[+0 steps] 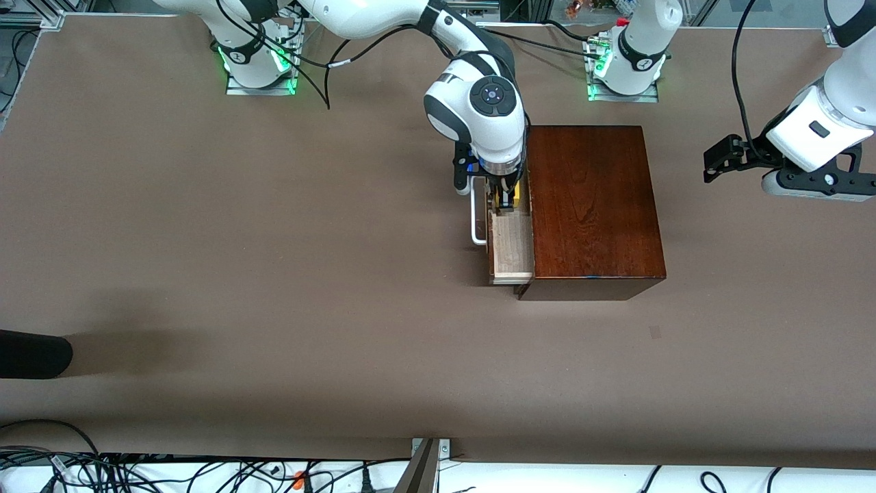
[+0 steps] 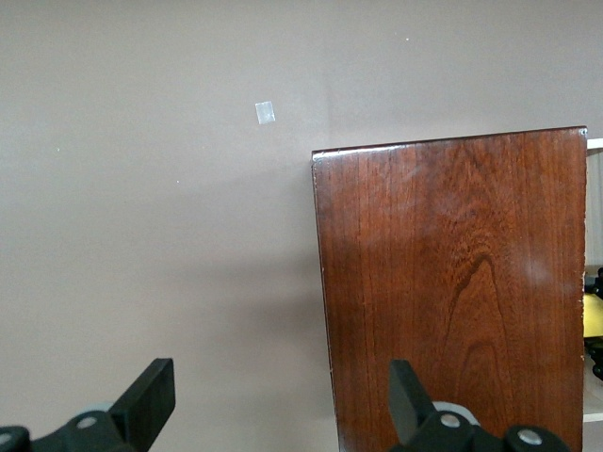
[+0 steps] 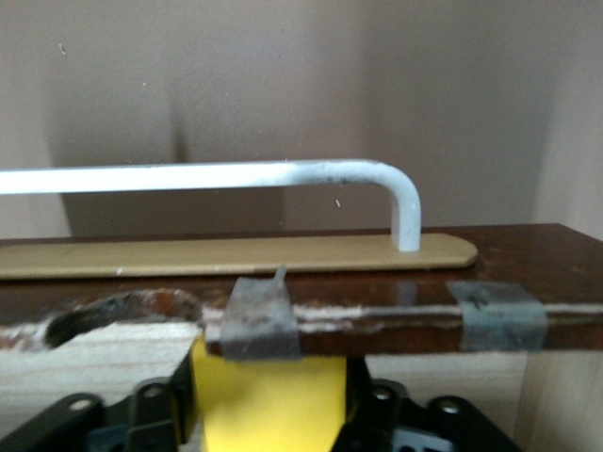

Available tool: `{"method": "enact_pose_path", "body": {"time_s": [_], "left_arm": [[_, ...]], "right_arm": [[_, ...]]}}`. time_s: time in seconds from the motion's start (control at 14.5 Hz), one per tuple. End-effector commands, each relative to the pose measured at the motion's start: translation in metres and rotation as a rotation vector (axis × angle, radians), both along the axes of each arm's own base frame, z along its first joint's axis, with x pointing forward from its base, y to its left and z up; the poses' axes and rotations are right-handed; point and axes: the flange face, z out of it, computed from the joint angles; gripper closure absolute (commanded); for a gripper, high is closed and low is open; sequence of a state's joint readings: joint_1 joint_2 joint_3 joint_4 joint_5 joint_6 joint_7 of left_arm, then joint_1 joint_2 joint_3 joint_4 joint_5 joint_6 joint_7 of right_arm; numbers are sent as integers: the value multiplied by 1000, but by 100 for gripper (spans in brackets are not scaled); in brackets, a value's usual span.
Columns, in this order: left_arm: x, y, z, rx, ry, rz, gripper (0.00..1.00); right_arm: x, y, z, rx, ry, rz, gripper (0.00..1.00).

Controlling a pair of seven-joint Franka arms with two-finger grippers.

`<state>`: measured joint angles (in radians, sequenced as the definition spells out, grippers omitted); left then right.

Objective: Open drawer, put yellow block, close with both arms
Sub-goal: 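Lower the cube into the drawer and open the right gripper, then raise the right gripper away while the left gripper moves to the drawer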

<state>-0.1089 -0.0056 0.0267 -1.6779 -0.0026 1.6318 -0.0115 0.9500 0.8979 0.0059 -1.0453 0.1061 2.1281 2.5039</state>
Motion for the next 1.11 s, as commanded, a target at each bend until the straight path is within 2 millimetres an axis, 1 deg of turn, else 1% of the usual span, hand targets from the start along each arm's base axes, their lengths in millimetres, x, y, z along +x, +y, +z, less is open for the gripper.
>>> {"method": "enact_pose_path", "body": {"time_s": [0.0, 0.14, 0.21, 0.35, 0.48, 0.55, 0.62, 0.69, 0.76, 0.83, 0.9, 0.97, 1.04], "left_arm": [[-3, 1, 6, 18, 0, -23, 0], [-3, 1, 6, 18, 0, -23, 0], [-3, 1, 6, 18, 0, -23, 0], [-3, 0, 6, 18, 0, -23, 0], [-5, -2, 4, 20, 15, -28, 0], [-6, -8, 3, 18, 26, -41, 0], [-8, -13, 3, 10, 34, -60, 0], [-11, -20, 1, 5, 51, -83, 0], [-15, -36, -1, -5, 75, -122, 0], [-20, -56, -4, -34, 95, -177, 0], [-24, -84, -11, -40, 122, -250, 0], [-29, -106, -16, -39, 139, -297, 0], [-31, -127, -25, -41, 155, -344, 0]], "right_arm": [[2, -3, 19, -14, 11, -10, 0], [10, -14, 64, 4, 2, -20, 0], [17, -25, 83, 5, 8, -33, 0], [31, -53, 135, 31, 30, -39, 0], [42, -89, 182, 32, 47, 24, 0], [47, -107, 199, 13, 48, 81, 0], [52, -129, 214, -16, 48, 171, 0], [54, -153, 231, -51, 52, 298, 0], [58, -182, 238, -101, 83, 404, 0], [69, -214, 241, -153, 108, 486, 0], [77, -243, 247, -170, 123, 585, 0], [84, -271, 254, -182, 126, 663, 0], [91, -301, 259, -184, 126, 729, 0]]}}
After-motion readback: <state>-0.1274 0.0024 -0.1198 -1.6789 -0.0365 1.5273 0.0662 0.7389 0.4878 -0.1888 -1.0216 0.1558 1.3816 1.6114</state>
